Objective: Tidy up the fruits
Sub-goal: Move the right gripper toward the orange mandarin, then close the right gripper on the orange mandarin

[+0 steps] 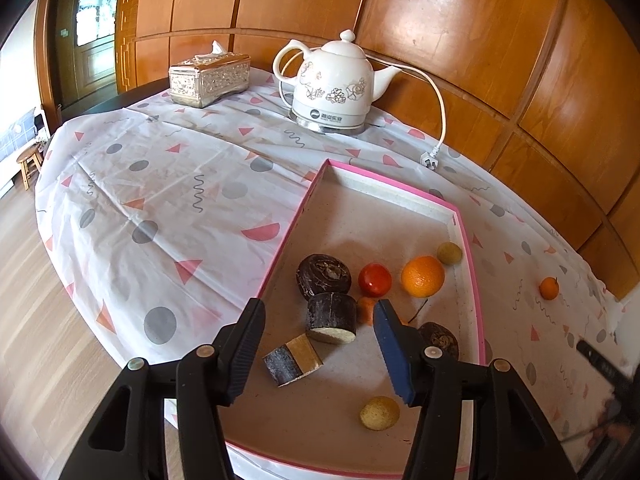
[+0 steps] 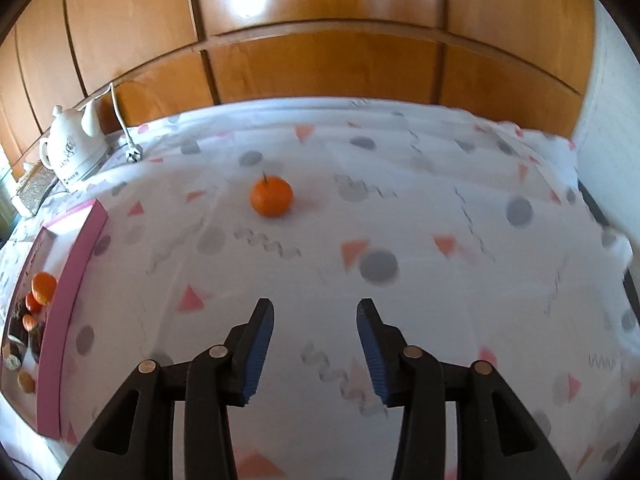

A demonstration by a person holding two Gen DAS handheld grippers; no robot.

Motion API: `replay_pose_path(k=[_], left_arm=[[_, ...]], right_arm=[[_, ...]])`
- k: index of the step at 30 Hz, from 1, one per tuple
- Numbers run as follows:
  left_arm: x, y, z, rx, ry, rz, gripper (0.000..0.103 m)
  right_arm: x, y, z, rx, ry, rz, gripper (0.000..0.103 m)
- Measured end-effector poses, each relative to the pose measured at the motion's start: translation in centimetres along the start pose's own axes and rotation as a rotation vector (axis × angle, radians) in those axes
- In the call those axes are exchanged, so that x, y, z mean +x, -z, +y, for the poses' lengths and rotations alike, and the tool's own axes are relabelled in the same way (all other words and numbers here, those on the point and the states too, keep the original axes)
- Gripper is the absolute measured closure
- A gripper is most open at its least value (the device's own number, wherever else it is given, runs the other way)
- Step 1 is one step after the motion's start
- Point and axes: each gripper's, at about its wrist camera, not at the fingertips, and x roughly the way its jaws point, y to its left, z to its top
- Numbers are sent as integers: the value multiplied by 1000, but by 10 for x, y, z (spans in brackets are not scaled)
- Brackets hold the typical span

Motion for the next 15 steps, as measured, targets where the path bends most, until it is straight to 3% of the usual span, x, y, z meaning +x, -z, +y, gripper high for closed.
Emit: replay_pose_path(k=[6, 15], left_arm=[[2, 1, 1, -3, -7, 14, 46], [1, 0, 6, -18, -15, 21, 42]], right_arm=[[27, -37, 19, -65, -10, -2, 59], [72, -66, 39, -138, 15, 54, 59]])
